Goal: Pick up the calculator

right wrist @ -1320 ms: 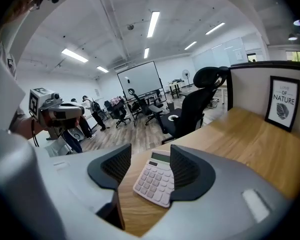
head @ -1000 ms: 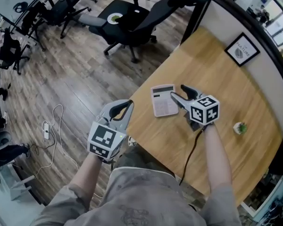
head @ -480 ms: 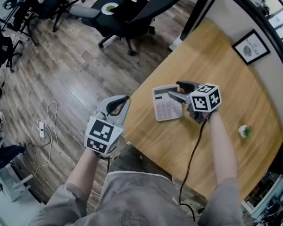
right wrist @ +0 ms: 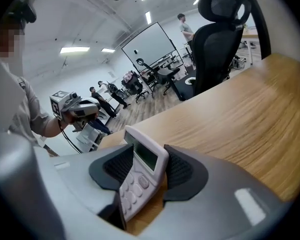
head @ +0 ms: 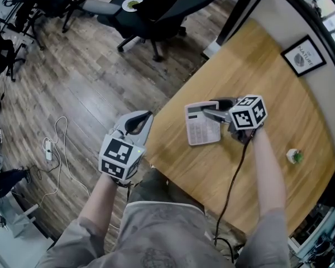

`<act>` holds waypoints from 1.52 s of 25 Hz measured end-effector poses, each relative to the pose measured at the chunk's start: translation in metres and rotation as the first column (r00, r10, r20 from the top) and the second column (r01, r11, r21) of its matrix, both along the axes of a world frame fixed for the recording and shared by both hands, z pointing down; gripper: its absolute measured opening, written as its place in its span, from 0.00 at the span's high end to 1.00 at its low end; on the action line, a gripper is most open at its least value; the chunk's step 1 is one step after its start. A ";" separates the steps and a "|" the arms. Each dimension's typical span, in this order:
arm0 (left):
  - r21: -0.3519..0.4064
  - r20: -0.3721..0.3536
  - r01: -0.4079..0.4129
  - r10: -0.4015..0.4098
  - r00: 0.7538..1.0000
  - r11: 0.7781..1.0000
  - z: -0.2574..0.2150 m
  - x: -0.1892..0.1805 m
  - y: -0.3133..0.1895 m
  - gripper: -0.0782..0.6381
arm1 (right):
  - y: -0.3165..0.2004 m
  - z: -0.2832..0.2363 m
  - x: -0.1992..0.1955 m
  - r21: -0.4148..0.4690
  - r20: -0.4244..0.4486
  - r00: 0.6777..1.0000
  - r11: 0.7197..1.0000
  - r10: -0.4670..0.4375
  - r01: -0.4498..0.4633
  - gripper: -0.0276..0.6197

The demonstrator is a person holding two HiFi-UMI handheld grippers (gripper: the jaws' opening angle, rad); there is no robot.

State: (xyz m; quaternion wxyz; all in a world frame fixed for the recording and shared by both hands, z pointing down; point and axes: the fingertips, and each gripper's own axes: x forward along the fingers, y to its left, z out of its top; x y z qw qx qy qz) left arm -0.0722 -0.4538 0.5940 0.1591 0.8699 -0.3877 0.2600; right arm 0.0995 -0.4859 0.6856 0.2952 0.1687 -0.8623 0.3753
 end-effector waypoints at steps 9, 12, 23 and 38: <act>-0.010 0.025 0.000 0.000 1.000 1.000 -0.009 -0.012 0.011 0.89 | 0.028 -0.025 0.004 -0.065 0.135 0.978 0.986 0.158 -0.150 0.82; -0.007 0.027 -0.007 0.007 1.000 1.000 -0.019 -0.012 0.018 0.89 | 0.037 -0.038 0.008 -0.080 0.169 0.952 0.966 0.255 -0.245 0.86; 0.053 0.018 -0.013 0.012 1.000 0.999 -0.076 -0.022 0.049 0.89 | 0.075 -0.127 0.005 0.239 0.105 0.892 0.860 0.440 -0.452 0.86; 0.303 -0.075 0.001 0.023 0.997 0.953 -0.237 -0.029 0.082 0.89 | 0.135 -0.387 0.020 0.618 0.358 0.739 0.449 0.571 -0.646 0.87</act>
